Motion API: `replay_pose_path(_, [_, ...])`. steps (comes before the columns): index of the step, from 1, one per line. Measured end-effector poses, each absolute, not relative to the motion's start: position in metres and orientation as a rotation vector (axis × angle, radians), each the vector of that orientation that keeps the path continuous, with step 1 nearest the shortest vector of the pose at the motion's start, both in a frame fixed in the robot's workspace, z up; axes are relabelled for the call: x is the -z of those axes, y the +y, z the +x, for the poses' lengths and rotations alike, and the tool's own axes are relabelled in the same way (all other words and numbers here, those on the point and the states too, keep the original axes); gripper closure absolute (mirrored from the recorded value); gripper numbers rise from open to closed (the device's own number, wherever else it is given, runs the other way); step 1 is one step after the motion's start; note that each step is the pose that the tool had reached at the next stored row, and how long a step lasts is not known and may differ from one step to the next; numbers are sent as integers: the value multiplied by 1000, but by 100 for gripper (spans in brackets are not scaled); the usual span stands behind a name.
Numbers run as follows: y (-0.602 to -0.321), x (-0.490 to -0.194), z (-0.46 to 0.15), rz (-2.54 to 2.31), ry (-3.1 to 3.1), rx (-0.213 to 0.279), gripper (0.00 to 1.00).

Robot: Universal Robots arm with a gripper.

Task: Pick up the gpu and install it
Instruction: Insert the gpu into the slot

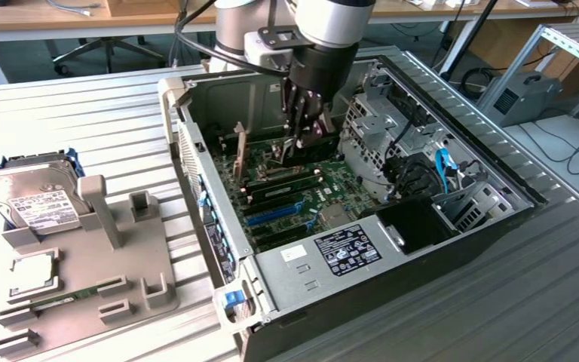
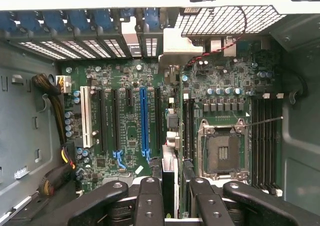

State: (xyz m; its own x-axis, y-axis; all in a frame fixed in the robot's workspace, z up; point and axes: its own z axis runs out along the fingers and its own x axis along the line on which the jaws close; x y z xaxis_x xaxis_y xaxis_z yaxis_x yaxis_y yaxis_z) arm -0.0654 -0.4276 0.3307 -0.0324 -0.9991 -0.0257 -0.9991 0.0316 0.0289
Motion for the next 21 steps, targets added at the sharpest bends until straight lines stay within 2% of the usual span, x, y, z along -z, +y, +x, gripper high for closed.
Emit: replay_pose_path(21, [-428,-324,-64,2186,-2253,61,74])
